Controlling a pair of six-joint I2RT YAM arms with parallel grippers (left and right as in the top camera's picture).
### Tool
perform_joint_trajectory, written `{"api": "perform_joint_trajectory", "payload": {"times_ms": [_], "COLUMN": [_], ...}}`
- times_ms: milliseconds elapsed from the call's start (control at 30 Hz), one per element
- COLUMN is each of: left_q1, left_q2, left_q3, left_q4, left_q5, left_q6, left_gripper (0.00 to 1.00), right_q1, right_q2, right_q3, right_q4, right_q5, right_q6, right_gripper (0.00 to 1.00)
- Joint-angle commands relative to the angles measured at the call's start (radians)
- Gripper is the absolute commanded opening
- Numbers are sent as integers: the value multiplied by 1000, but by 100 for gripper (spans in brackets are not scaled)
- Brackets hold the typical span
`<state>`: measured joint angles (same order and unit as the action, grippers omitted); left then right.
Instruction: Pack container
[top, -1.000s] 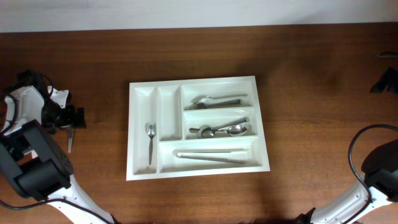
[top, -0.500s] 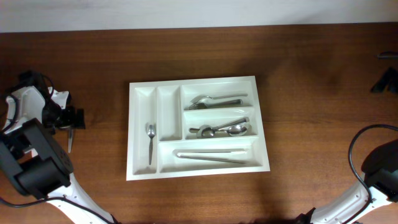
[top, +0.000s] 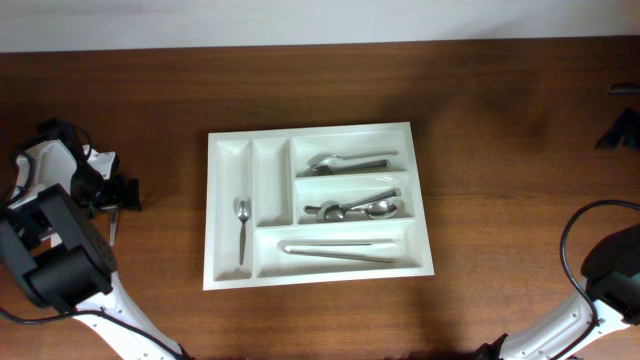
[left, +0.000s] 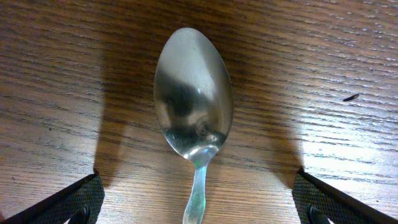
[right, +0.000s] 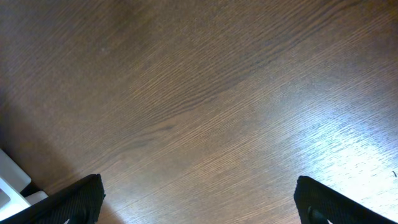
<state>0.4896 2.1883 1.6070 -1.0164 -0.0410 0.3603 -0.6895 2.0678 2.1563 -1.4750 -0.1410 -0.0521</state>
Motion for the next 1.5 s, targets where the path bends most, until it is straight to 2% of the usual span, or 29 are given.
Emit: {"api": "perform_joint_trajectory", "payload": {"times_ms": [0,1133,1367,1467], "left_q1": [2,2,2,2], "left_q2": [11,11,11,11], "left_q3": [-4,-4,-4,-4], "left_q4": [1,7,6,6], "left_q5": [-3,0,0,0], "left_q6": [19,12,11,11], "left_gripper": [99,99,92,70], "right_q1": [2,2,2,2], "right_q2": [-1,-1,-1,-1], "right_q3": [-2,-2,-2,-2], "right_q4": [2,2,2,2], "right_q5": [-5,-5,-5,-5], "right_q6": [8,8,8,8], "right_gripper": [99,99,99,99]}}
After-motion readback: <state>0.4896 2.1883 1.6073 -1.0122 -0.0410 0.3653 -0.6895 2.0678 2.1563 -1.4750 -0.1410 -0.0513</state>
